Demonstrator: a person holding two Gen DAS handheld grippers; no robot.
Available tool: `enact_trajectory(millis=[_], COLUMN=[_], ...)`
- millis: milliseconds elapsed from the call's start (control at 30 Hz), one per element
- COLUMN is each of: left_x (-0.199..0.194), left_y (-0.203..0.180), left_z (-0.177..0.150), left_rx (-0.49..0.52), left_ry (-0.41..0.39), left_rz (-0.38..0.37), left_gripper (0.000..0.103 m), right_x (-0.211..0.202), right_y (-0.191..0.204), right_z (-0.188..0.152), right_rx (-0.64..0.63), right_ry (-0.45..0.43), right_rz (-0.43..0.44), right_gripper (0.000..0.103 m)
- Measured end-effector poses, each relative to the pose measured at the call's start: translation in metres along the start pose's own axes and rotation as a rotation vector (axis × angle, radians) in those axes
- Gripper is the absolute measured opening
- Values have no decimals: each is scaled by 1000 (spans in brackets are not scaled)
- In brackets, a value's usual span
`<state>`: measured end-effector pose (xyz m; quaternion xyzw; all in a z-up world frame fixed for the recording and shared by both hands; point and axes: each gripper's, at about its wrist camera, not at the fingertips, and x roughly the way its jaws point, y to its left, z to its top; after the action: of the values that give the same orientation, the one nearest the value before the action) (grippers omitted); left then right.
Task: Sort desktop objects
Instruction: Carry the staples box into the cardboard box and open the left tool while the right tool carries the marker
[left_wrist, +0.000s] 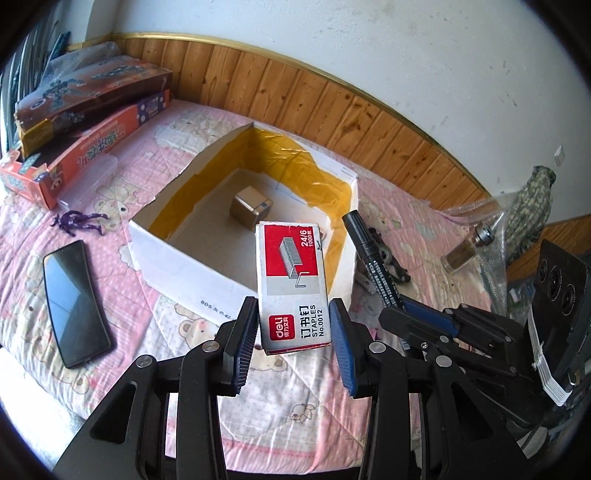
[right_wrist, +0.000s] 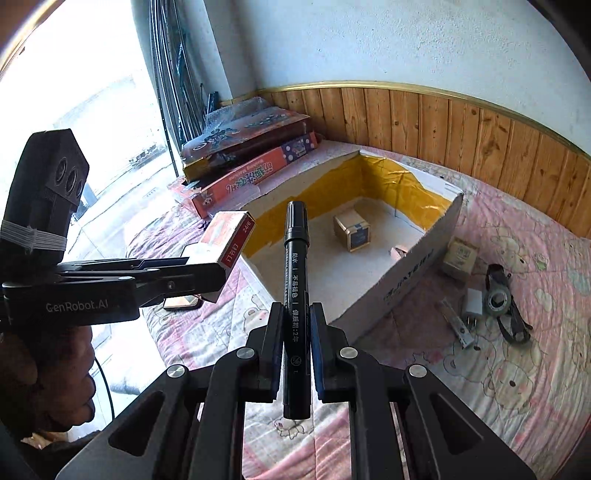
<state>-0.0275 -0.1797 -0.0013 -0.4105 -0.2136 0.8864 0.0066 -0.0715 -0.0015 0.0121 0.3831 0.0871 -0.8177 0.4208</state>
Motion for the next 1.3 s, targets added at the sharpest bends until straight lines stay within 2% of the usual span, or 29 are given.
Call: enact_trajectory(millis=[200, 600, 833, 1067, 1300], left_x=[17, 72, 100, 129, 153], left_y=[4, 19, 32, 38, 43], left_z=[28, 70, 84, 90, 94], left_rx=[-8, -39, -72, -83, -51], left_ry=[10, 109, 188, 263, 338], left_rz=[-2, 15, 15, 46, 85], left_gripper=[40, 40, 40, 40, 40], right_x=[21, 84, 123, 166, 197], right_y=[-9, -51, -65, -80, -89], right_z=[31, 81, 107, 116, 128], right_rx=[-4, 36, -6, -39, -73], right_ry=[22, 106, 177, 270, 340], right_rz=[-1, -35, -68, -105, -144], right_gripper=[15, 15, 15, 15, 15])
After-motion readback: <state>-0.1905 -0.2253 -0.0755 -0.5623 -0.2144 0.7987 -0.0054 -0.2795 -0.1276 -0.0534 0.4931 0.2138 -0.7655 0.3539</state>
